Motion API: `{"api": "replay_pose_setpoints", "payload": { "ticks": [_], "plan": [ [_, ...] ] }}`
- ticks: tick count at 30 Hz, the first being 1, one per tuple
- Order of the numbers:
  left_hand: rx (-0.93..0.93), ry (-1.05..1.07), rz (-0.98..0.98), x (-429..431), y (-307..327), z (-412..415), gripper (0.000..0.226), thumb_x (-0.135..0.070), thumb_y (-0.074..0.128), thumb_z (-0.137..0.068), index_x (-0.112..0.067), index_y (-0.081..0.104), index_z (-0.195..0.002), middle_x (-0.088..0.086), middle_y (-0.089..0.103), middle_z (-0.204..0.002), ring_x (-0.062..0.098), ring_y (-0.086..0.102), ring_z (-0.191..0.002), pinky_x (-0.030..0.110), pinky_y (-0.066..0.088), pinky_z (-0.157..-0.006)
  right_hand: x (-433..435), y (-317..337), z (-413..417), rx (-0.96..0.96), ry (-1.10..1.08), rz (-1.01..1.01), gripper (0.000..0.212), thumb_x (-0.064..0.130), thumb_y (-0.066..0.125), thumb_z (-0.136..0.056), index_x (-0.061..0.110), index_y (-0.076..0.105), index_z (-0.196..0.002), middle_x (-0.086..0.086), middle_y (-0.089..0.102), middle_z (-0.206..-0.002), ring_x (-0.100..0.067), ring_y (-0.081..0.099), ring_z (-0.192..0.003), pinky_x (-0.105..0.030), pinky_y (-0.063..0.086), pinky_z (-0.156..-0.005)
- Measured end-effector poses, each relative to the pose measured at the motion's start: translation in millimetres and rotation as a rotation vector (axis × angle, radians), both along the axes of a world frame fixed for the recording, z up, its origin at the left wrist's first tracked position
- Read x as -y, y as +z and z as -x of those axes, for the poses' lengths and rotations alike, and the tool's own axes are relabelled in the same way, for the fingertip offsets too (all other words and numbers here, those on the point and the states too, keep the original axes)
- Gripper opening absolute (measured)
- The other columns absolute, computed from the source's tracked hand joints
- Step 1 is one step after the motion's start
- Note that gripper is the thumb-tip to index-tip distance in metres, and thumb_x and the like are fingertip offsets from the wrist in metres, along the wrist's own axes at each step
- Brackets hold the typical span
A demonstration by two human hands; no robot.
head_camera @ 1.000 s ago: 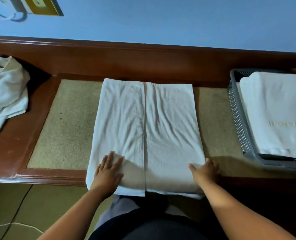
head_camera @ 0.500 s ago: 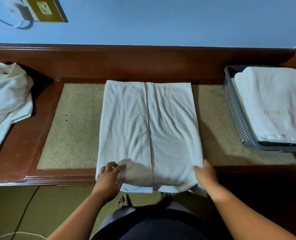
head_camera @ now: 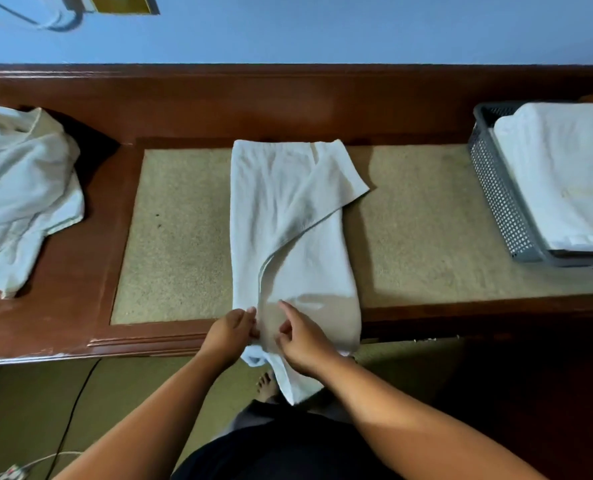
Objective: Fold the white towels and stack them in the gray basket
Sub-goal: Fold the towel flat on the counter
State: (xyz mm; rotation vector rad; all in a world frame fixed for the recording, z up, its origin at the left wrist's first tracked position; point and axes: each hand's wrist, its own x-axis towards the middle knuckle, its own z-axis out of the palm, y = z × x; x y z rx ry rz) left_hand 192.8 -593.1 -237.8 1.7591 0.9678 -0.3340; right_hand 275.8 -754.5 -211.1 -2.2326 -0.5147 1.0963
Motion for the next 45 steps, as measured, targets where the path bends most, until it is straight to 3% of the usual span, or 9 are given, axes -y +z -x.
{"api": "replay_pose_setpoints", "payload": {
  "ticks": [3,7,10,13,19,24,29,37,45],
  "plan": [
    [-0.154,-0.205,-0.101,10.4,-3.5,-1.2,0.052,-0.061,0.059,-0.092,-0.01,0.065,-0.081,0.006,0.074,-0.075,0.022,0.072,-0.075,0.042,0.059,-0.078,30.5,-16.8,-0.1,0.08,-0.1,0.086,0.038,0.019,0.051,-0.094,0.019,0.055,-0.132,-0.001,0.062,-0.122,-0.02,0.058,-0.111,-0.029,0.045,-0.094],
    [-0.288,-0.168,0.098,40.2,-11.3,0.9,0.078,-0.083,0.065,-0.065,-0.011,0.069,-0.095,0.009,0.074,-0.091,0.025,0.073,-0.083,0.035,0.053,-0.064,73.1,-41.4,0.8,0.05,-0.341,0.184,0.008,0.015,0.06,-0.089,0.023,0.062,-0.092,0.002,0.066,-0.096,-0.021,0.063,-0.095,-0.032,0.051,-0.085],
    [-0.271,0.059,0.172,61.0,-17.0,0.8,0.053,-0.055,0.078,-0.077,-0.01,0.07,-0.104,0.01,0.073,-0.091,0.029,0.072,-0.085,0.036,0.052,-0.066,93.8,-59.9,1.7,-0.049,-0.679,0.197,0.018,0.013,0.069,-0.087,0.023,0.056,-0.079,-0.001,0.063,-0.091,-0.027,0.063,-0.096,-0.034,0.05,-0.086],
    [-0.255,0.152,0.137,71.5,-14.1,0.0,0.033,-0.02,0.073,-0.08,-0.006,0.067,-0.108,0.012,0.071,-0.093,0.03,0.068,-0.081,0.033,0.052,-0.061,105.5,-69.0,0.6,-0.068,-0.828,0.192,0.034,0.02,0.077,-0.084,0.014,0.056,-0.11,-0.003,0.059,-0.11,-0.024,0.059,-0.101,-0.033,0.048,-0.087],
    [-0.27,0.031,0.094,55.9,-12.3,16.4,0.027,-0.004,0.057,-0.083,-0.011,0.066,-0.107,0.007,0.068,-0.093,0.024,0.065,-0.081,0.03,0.053,-0.059,105.7,-78.9,7.2,-0.134,-0.66,0.242,0.019,0.021,0.065,-0.09,0.018,0.06,-0.108,-0.01,0.069,-0.112,-0.031,0.064,-0.102,-0.041,0.054,-0.091],
    [-0.295,-0.077,-0.014,48.8,-17.6,26.5,0.026,-0.01,0.049,-0.082,-0.03,0.065,-0.088,-0.003,0.07,-0.085,0.022,0.066,-0.082,0.042,0.057,-0.083,103.4,-70.7,9.3,-0.122,-0.562,0.439,0.018,0.026,0.062,-0.093,0.013,0.064,-0.106,-0.012,0.067,-0.116,-0.032,0.063,-0.108,-0.035,0.052,-0.09],
    [-0.246,0.036,0.081,50.8,-17.6,24.2,0.039,0.004,0.038,-0.087,-0.019,0.068,-0.097,0.006,0.069,-0.093,0.024,0.063,-0.088,0.031,0.05,-0.068,97.3,-61.5,17.5,-0.014,-0.5,0.405,0.01,0.027,0.061,-0.092,0.021,0.057,-0.085,-0.004,0.067,-0.097,-0.025,0.063,-0.09,-0.032,0.053,-0.079],
    [-0.408,-0.054,-0.058,56.0,-5.0,35.7,0.044,-0.016,0.043,-0.081,-0.035,0.06,-0.117,-0.006,0.069,-0.111,0.022,0.061,-0.103,0.044,0.037,-0.109,80.2,-46.7,12.6,0.391,-0.206,0.148,0.01,0.023,0.052,-0.09,0.019,0.055,-0.081,0.001,0.058,-0.082,-0.021,0.055,-0.073,-0.042,0.052,-0.066],
    [-0.053,-0.059,-0.453,30.1,4.7,25.1,0.005,-0.025,0.047,-0.098,-0.023,0.052,-0.098,0.0,0.063,-0.1,0.029,0.06,-0.092,0.042,0.042,-0.088,55.8,-32.6,-22.6,0.638,0.015,0.119,0.042,0.025,0.058,-0.078,0.021,0.065,-0.119,-0.005,0.057,-0.124,-0.029,0.056,-0.114,-0.044,0.051,-0.09]
  ]
}}
